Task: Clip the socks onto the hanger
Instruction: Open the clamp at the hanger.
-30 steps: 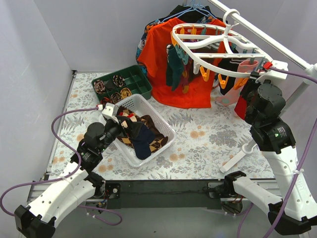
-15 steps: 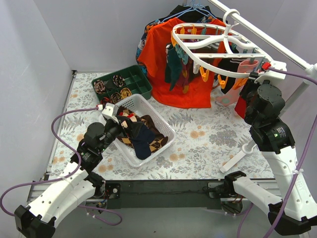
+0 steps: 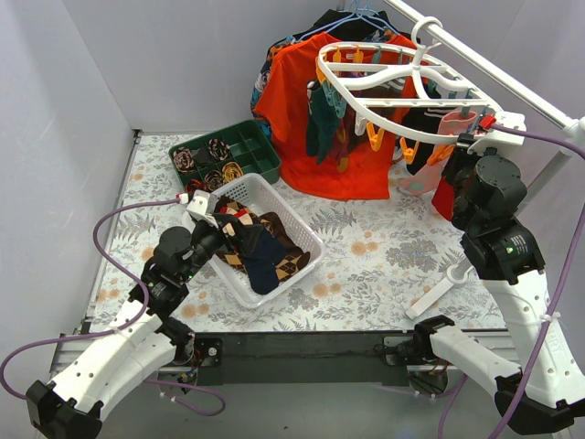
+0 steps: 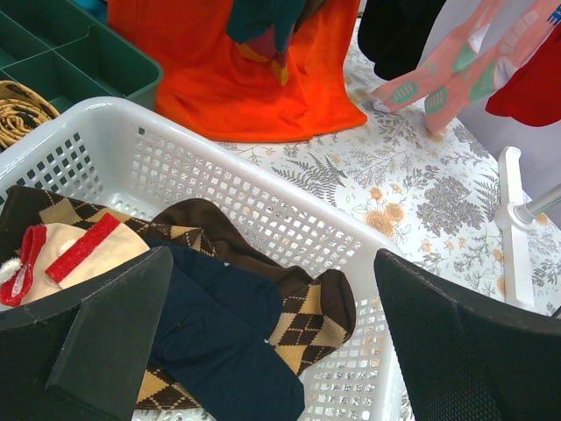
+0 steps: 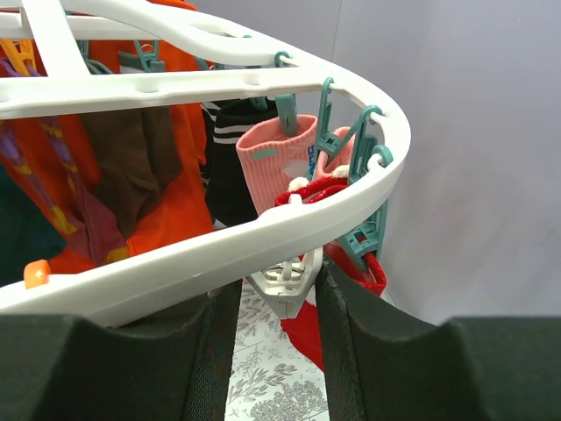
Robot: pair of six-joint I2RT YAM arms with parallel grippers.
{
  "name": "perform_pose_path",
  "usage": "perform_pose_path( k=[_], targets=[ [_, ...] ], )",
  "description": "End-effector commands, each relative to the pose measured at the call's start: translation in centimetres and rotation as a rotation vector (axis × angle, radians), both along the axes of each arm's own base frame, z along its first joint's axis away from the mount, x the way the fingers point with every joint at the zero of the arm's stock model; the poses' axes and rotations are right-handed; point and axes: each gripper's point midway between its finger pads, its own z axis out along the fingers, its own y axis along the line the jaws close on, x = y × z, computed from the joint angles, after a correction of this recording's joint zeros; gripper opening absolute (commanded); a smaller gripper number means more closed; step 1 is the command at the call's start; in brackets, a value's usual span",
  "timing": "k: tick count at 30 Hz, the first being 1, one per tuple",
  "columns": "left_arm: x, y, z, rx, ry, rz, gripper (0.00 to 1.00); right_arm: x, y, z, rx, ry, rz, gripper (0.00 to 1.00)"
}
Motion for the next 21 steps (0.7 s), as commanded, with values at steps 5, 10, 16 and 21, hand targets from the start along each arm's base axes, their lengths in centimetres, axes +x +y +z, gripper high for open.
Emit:
perform_pose_path(
  k=[5, 10, 16, 21],
  targets=[
    [-0.21, -0.09, 0.14, 0.003, -0.006, -0.012, 0.98, -0.37, -0.36, 1.71, -0.005, -0.051, -0.009, 0.36],
    [-0.23, -0.11, 0.07, 0.004, -0.005, -0.015, 0.98, -0.42, -0.34, 1.77, -0.006, -0.052, -0.006, 0.31],
    [-0.24, -0.14, -0.01, 0.005, -0.002, -0.017, 0.98, -0.57, -0.09, 1.74, 0.003, -0.054, 0.012, 0.17],
    [-0.2, -0.3, -0.15, 0.006, 0.004, -0.023, 0.98, -0.95, 0.32, 2.18, 0.028, -0.07, 0.043, 0.04]
  ],
)
